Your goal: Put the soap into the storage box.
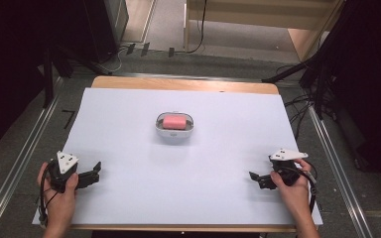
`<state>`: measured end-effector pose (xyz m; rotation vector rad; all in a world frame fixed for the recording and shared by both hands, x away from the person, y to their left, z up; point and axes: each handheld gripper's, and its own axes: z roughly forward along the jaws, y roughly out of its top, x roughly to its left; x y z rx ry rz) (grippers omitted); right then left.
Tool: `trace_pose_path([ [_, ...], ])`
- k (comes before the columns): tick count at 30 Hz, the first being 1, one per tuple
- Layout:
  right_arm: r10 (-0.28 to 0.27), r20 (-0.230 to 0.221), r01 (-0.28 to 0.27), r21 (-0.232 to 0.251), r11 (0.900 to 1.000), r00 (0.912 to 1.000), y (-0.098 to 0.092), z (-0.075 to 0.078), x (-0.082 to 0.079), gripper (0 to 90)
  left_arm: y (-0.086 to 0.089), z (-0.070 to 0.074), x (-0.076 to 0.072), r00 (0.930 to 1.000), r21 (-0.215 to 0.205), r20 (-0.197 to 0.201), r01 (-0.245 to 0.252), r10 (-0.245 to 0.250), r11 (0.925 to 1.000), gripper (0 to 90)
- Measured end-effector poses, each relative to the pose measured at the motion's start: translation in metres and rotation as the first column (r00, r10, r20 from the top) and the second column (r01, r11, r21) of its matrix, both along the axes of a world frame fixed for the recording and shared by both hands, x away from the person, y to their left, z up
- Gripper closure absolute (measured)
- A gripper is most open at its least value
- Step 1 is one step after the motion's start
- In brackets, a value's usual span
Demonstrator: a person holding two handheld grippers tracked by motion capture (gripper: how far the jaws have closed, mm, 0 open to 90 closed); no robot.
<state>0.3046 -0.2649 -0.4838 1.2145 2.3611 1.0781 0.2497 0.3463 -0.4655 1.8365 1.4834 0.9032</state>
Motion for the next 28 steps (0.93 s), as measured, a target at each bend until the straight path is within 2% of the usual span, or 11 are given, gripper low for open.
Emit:
trace_pose_path([
  [14, -0.083, 0.025, 0.082, 0.048, 0.995, 0.9962, -0.040, -0.005, -0.027, 0.0, 0.000, 0.000, 0.000, 1.0000, 0.000, 0.001, -0.001, 0.001, 1.0000, 5.5],
  [19, -0.073, 0.069, 0.065, 0.114, 0.991, 0.9949, -0.049, -0.005, -0.034, 0.0, 0.000, 0.000, 0.000, 1.0000, -0.003, 0.000, 0.000, 0.000, 1.0000, 5.5],
  [21, -0.070, 0.071, 0.061, 0.128, 0.990, 0.9950, -0.050, -0.005, -0.034, 0.0, 0.000, 0.000, 0.000, 1.0000, -0.002, 0.000, 0.002, -0.002, 1.0000, 5.5],
  [24, -0.076, 0.063, 0.068, 0.121, 0.990, 0.9951, -0.050, -0.006, -0.033, 0.0, 0.000, 0.000, 0.000, 1.0000, -0.001, 0.000, 0.003, -0.003, 1.0000, 5.5],
  [28, -0.068, 0.068, 0.063, 0.073, 0.995, 0.9954, -0.045, -0.006, -0.033, 0.0, 0.000, 0.000, 0.000, 1.0000, 0.001, 0.002, 0.001, -0.001, 1.0000, 5.5],
])
